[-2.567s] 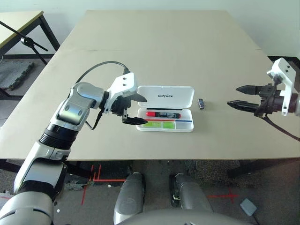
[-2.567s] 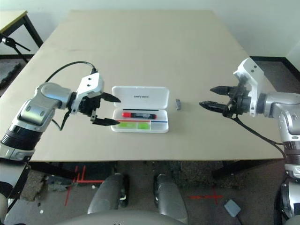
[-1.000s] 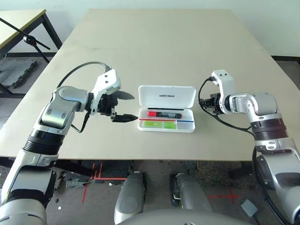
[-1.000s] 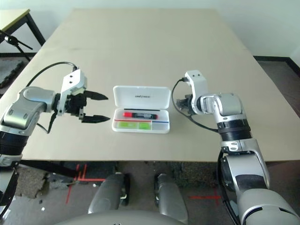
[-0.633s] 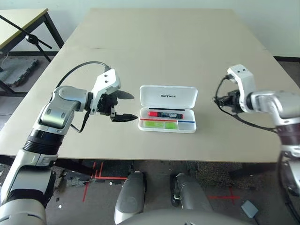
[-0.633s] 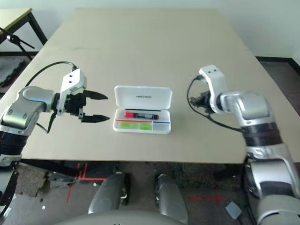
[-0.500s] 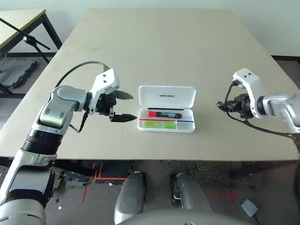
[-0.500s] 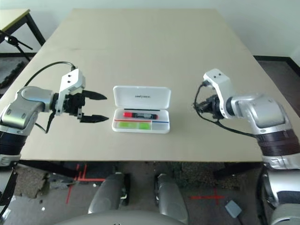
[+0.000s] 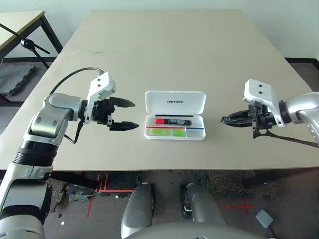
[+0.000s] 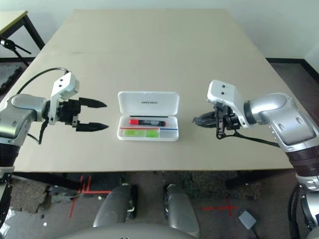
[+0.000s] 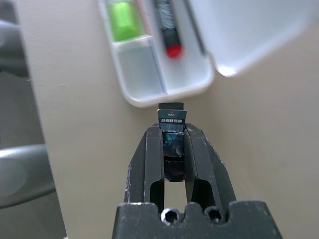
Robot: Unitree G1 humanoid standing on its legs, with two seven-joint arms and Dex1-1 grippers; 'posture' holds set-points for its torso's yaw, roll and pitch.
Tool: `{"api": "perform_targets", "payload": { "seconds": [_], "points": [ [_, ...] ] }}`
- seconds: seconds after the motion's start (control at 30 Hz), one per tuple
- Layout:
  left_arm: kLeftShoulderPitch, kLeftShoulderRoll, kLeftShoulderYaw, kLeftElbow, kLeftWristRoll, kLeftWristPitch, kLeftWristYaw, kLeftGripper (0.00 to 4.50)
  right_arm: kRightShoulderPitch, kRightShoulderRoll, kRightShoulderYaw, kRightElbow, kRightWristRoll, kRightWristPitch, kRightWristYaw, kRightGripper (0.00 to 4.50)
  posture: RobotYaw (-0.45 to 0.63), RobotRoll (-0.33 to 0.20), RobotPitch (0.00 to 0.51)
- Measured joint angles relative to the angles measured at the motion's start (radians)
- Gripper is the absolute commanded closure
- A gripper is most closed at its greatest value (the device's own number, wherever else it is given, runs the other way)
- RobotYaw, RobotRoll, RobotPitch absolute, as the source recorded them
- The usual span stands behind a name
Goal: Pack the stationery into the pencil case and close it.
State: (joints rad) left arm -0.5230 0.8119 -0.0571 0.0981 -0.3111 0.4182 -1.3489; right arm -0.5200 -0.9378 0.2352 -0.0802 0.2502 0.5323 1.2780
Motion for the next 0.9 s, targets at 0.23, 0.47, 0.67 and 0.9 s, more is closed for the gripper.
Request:
{"api": "perform_targets", "payload": {
  "seconds": [0.23, 0.47, 0.67, 0.9],
  "points": [
    [0.026, -0.001, 0.003, -0.008, -0.003, 0.000, 0.013, 0.00, -0.063, 0.111, 0.088, 0.057, -0.083, -0.071, 0.009, 4.22, 0.27, 0.000, 0.105],
    [0.034, 0.000, 0.007, -0.021, -0.005, 0.002, 0.024, 0.00, -0.088, 0.187, 0.145, 0.115, -0.133, -0.105, 0.014, 4.22, 0.29, 0.000, 0.104],
    [0.048, 0.004, 0.007, -0.043, -0.006, 0.007, 0.029, 0.00, -0.088, 0.218, 0.150, 0.135, -0.157, -0.121, 0.014, 4.22, 0.29, 0.000, 0.103],
    [0.057, 0.013, 0.008, -0.051, -0.008, 0.018, 0.038, 0.00, -0.086, 0.250, 0.150, 0.155, -0.176, -0.129, 0.008, 4.22, 0.31, 0.000, 0.103]
  ]
}}
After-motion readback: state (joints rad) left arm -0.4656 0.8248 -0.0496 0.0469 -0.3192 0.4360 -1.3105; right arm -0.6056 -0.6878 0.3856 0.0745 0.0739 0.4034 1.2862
